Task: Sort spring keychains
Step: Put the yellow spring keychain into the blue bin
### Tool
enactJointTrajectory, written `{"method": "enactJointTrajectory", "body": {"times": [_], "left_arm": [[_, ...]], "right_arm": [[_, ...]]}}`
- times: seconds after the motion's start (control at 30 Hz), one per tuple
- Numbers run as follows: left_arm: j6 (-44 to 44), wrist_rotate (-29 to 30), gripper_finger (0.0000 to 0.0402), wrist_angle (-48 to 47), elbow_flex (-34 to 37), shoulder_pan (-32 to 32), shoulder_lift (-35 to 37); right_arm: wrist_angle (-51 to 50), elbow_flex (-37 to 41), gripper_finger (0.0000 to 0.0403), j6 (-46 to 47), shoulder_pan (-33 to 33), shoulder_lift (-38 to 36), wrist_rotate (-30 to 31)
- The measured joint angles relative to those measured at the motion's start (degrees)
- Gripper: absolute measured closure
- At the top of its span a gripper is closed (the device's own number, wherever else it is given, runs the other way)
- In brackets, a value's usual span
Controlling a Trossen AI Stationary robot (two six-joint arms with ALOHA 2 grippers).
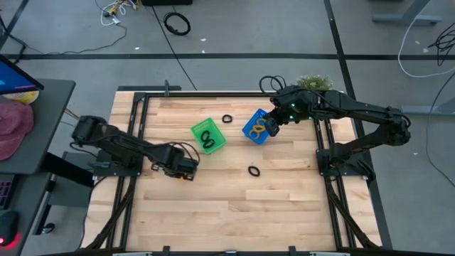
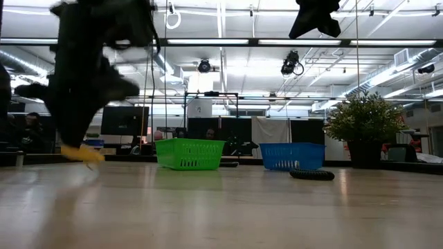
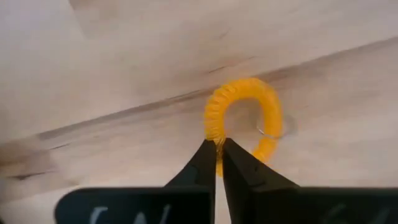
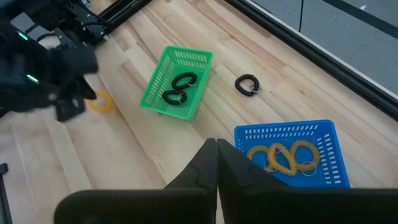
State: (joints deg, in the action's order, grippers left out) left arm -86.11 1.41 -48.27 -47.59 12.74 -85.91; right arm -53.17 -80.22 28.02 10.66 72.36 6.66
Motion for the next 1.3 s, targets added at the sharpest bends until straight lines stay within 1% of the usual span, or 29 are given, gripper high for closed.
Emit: {"method": "enactJointTrajectory", "body": {"times": [0.07,0.17,0.23,0.33,0.4,0.5,0.6,0.67,0.73,0.8,0.97,1.07,1.17,1.3], "left_arm": [[0.3,2.7,0.0395,-3.9,-1.6,0.5,4.1],[0.7,8.9,0.0394,-9.1,-4.8,1.3,11.3],[1.2,14.3,0.0396,-10.9,-7.2,2.1,15.9],[6.1,24.4,0.0396,-11.1,-11.4,3.9,22.1],[11.8,31.2,0.0396,-10.6,-14.4,5.4,25.2],[26.3,40.5,0.0396,-6.6,-18.6,8.2,28.0],[40.3,47.3,0.0396,-1.3,-21.8,10.7,29.6],[46.1,50.5,0.0396,1.0,-22.9,11.6,29.8],[50.1,52.3,0.0396,2.4,-23.8,11.7,29.7],[52.8,52.7,0.0396,3.1,-24.1,11.7,29.7],[57.7,52.5,0.0396,4.7,-24.1,11.6,29.7],[63.0,52.0,0.0396,8.3,-24.1,11.6,29.6],[70.7,47.4,0.0396,13.4,-24.1,11.7,29.7],[78.9,43.8,0.0396,19.6,-24.1,11.2,29.7]], "right_arm": [[0.0,0.0,0.0399,0.0,0.0,0.0,0.0],[0.0,0.0,0.0399,-0.2,0.0,0.0,0.0],[0.0,0.0,0.0399,-0.3,0.0,0.0,0.0],[-0.1,0.0,0.0399,-0.2,0.0,0.0,0.0],[-0.1,0.0,0.0399,-0.2,0.0,0.0,0.0],[0.0,0.0,0.0399,-0.2,0.0,0.0,0.0],[0.1,0.0,0.0399,-0.2,0.0,0.0,0.0],[0.2,0.0,0.0399,0.1,0.0,0.0,0.0],[0.4,0.0,0.0399,0.2,0.0,0.0,0.0],[0.9,0.0,0.0399,0.5,0.0,0.0,0.0],[1.4,0.0,0.0399,1.7,0.0,0.0,0.0],[1.8,0.0,0.0399,2.9,0.0,0.0,0.0],[3.2,0.0,0.0398,2.9,0.0,0.0,-0.2],[7.2,0.0,0.0394,0.9,0.0,0.0,-4.2]]}}
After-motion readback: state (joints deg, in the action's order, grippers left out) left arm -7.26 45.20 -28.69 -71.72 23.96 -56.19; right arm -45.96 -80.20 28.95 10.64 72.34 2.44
